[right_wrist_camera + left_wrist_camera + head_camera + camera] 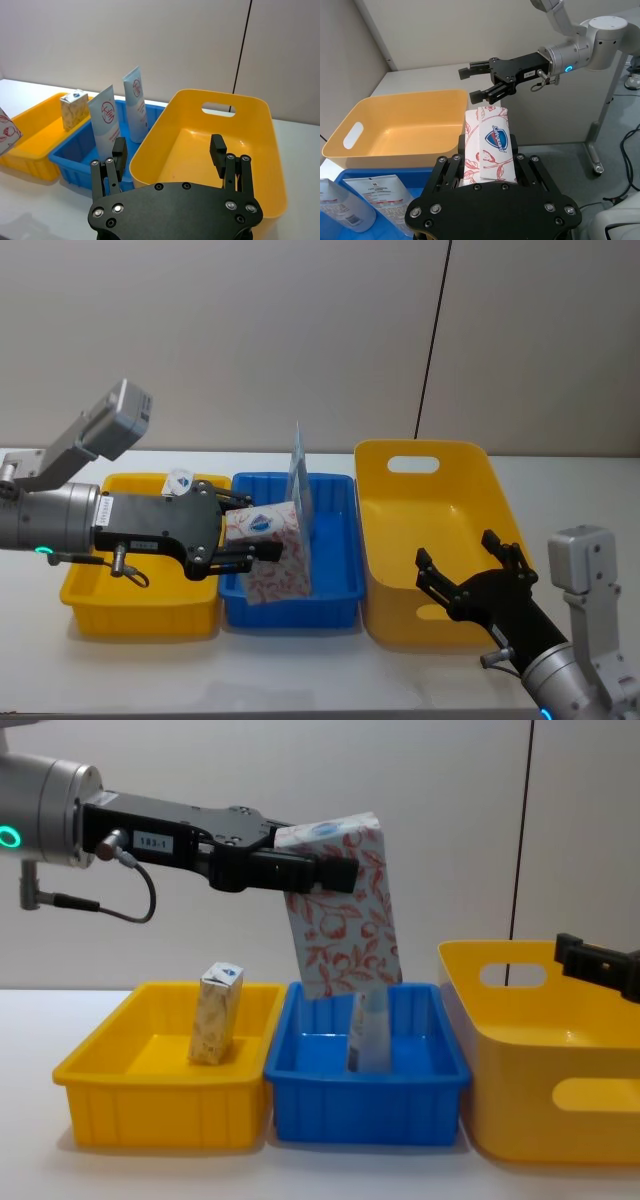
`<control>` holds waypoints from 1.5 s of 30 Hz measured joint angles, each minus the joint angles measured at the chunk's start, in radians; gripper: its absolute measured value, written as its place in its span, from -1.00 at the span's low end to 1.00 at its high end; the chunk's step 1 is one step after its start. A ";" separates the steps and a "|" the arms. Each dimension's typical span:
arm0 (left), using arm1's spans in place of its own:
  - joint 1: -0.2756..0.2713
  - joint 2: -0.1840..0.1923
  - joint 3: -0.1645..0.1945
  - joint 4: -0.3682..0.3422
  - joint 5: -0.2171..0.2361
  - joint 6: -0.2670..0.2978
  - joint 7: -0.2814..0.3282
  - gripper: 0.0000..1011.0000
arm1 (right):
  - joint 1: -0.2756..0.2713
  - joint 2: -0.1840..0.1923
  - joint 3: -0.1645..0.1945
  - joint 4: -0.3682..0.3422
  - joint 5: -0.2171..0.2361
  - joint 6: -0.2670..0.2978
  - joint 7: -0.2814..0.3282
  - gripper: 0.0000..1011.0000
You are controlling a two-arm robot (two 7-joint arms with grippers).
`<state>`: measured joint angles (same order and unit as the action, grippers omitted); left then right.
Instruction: Bimanual collaborative sorting of washing and personal care products
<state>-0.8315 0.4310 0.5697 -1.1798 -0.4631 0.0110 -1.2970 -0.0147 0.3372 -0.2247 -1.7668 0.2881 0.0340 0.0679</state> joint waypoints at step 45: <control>0.000 0.003 0.007 0.006 -0.008 -0.006 -0.010 -0.25 | 0.274 0.170 -0.065 0.203 0.235 0.017 0.606 0.98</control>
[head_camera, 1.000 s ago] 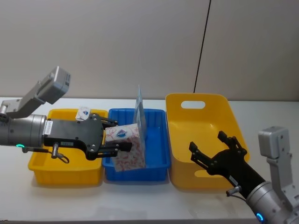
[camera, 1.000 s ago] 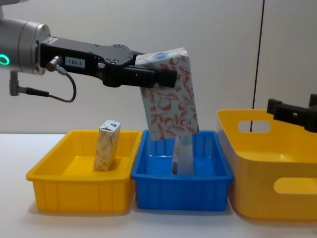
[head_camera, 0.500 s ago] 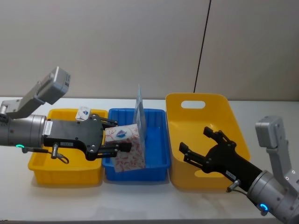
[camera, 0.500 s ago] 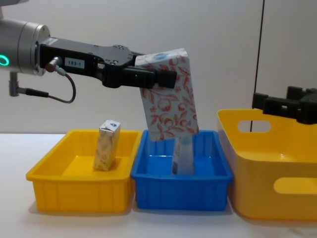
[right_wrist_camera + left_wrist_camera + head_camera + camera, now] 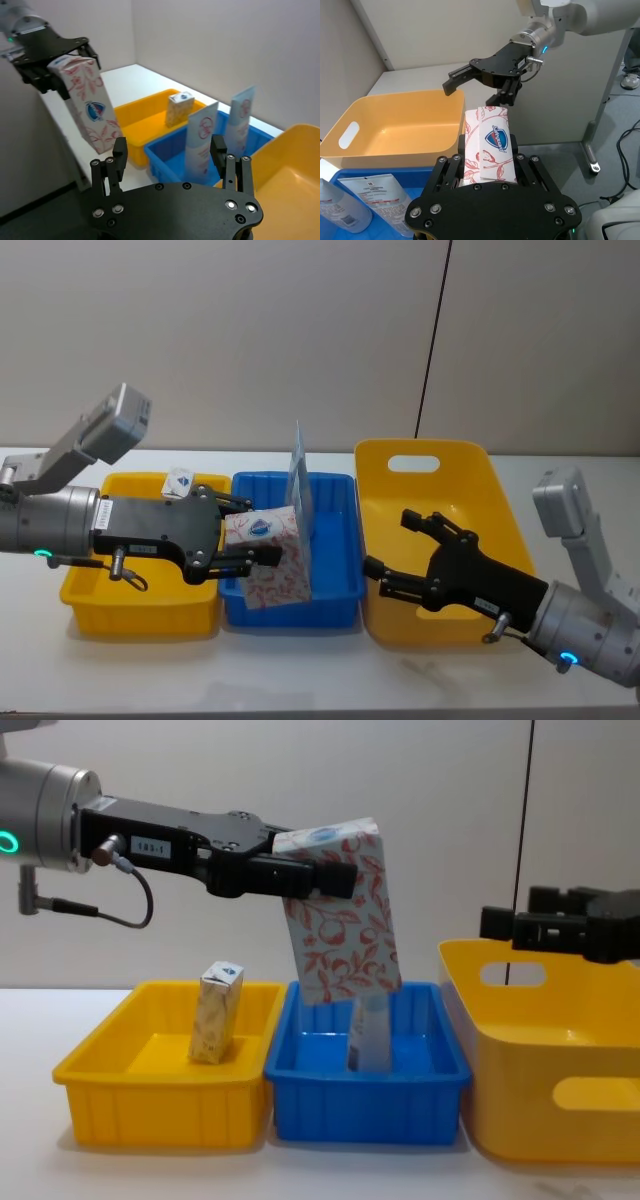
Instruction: Bimanual collaborative sorting of washing and personal care products
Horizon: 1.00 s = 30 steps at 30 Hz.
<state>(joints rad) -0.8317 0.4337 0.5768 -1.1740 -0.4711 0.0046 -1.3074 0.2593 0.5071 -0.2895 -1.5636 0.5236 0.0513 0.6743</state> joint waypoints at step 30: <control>0.000 0.000 0.000 0.000 0.000 0.000 0.000 -0.25 | 0.353 -0.047 -0.177 0.403 0.032 -0.139 0.490 0.98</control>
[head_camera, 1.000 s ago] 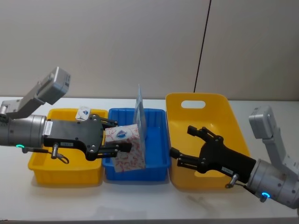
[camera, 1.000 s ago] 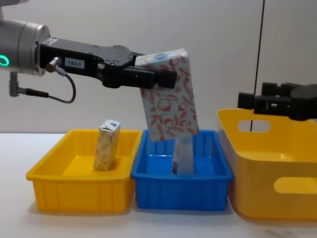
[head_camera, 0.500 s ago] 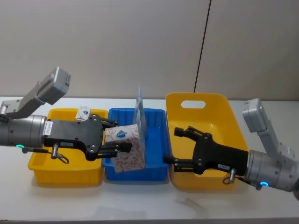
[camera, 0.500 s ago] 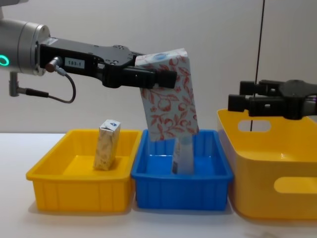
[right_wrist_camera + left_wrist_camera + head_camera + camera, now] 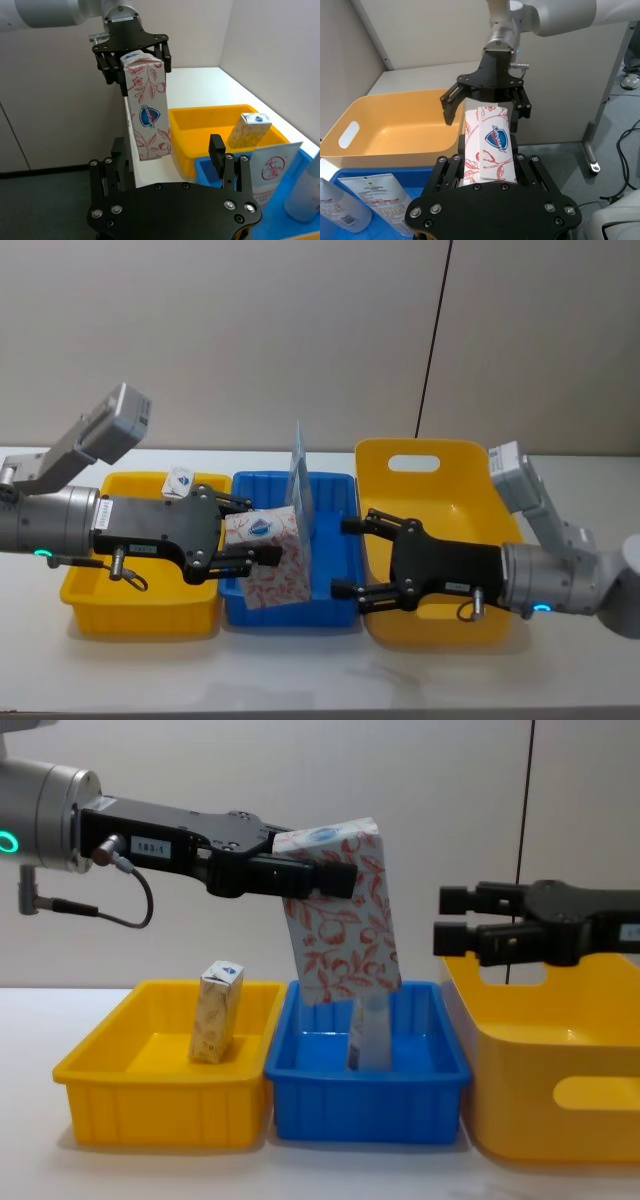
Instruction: Bimanual collaborative sorting of washing and personal care products
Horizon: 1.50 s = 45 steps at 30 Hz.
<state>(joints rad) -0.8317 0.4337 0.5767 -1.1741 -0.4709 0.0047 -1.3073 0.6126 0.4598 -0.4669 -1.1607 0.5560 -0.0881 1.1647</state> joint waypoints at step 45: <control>0.000 0.000 0.000 0.000 0.000 0.000 0.000 -0.25 | 0.116 -0.128 -0.116 0.175 -0.053 -0.140 0.013 0.50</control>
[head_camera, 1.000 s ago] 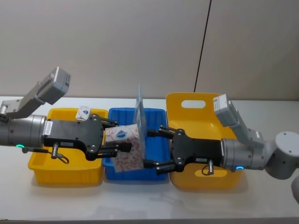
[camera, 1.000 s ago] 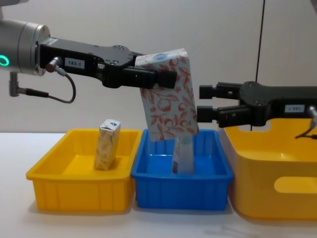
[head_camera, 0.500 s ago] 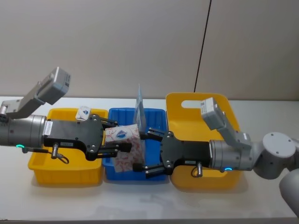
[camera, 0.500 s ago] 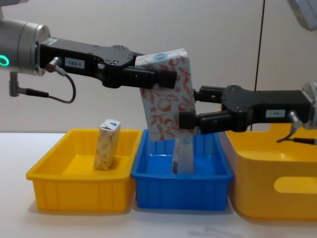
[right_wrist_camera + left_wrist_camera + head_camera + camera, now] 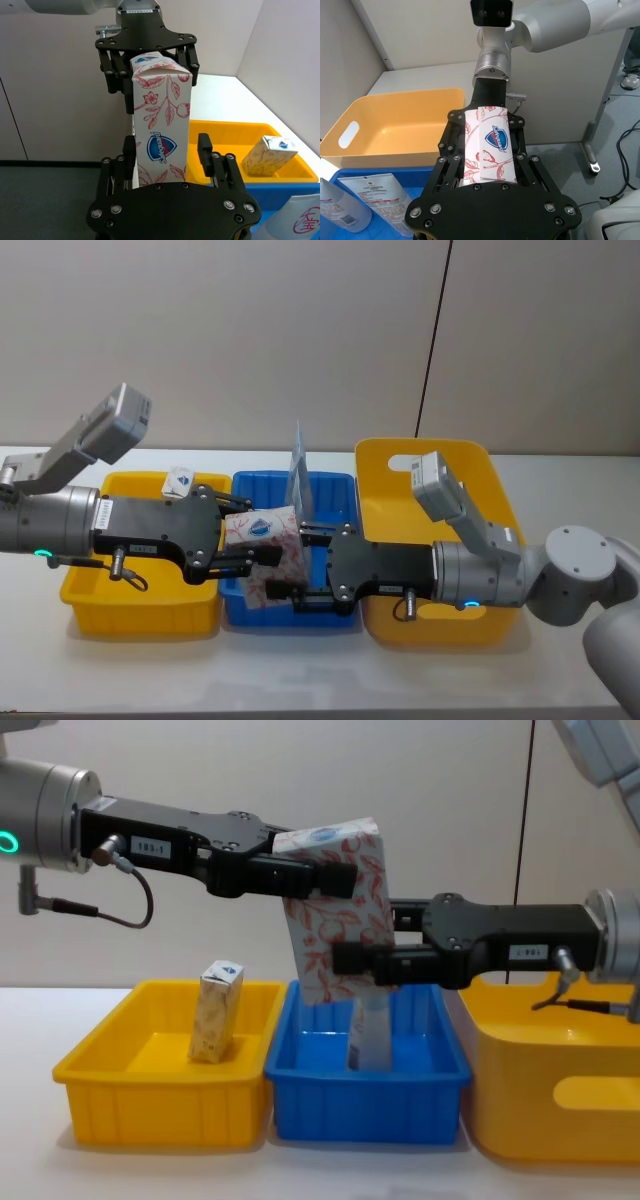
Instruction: Bimanual collaborative sorting of washing and personal care products
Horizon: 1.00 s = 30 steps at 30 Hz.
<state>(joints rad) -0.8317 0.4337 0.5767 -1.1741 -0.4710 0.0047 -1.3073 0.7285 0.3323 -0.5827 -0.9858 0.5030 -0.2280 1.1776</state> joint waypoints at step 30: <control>0.000 0.000 0.001 0.000 0.000 0.000 0.000 0.54 | -0.035 0.043 -0.019 -0.116 0.040 0.050 -0.001 -0.27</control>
<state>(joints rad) -0.8317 0.4336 0.5773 -1.1742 -0.4709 0.0047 -1.3074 0.6934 0.3757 -0.6022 -1.1016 0.5428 -0.1785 1.1763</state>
